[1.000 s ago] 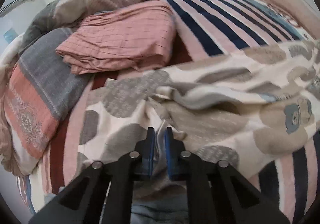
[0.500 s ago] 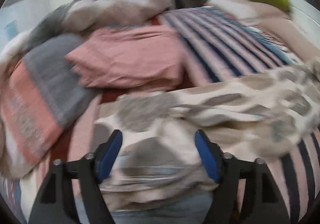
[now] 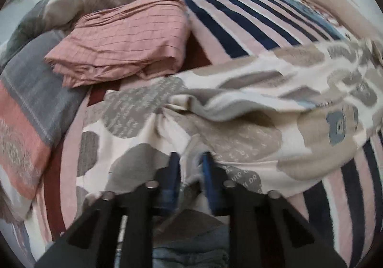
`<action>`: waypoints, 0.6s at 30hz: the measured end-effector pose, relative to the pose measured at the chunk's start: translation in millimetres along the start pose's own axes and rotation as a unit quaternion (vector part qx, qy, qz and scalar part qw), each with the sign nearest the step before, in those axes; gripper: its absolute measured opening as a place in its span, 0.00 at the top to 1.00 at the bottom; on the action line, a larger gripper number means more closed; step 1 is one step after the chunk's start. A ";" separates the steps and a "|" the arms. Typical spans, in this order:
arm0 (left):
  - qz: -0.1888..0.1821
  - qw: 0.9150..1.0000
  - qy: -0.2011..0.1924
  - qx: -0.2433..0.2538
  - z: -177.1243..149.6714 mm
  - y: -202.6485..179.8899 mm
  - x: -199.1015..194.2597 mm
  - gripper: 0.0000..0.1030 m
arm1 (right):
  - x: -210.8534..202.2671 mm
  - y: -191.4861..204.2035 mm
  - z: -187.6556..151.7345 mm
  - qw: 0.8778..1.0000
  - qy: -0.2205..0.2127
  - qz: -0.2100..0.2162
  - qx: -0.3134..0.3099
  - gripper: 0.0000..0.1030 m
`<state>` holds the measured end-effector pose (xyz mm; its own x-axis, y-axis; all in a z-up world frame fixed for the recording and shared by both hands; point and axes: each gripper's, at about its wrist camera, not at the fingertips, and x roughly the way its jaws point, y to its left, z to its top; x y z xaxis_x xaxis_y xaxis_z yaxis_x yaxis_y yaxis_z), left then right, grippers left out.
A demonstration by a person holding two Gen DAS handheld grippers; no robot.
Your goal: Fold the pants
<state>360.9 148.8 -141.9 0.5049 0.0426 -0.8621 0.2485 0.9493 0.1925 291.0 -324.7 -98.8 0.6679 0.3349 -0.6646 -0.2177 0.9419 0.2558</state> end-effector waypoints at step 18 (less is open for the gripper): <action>0.004 0.994 -0.031 -0.100 -1.9 62.9 -18.8 0.98 | 0.2 5.2 1.3 1.000 0.001 0.014 0.007 0.33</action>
<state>365.4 208.2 -114.5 0.5584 0.0370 -0.8288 0.0779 0.9923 0.0967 290.9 -319.7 -96.7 0.6599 0.3617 -0.6586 -0.2271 0.9315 0.2840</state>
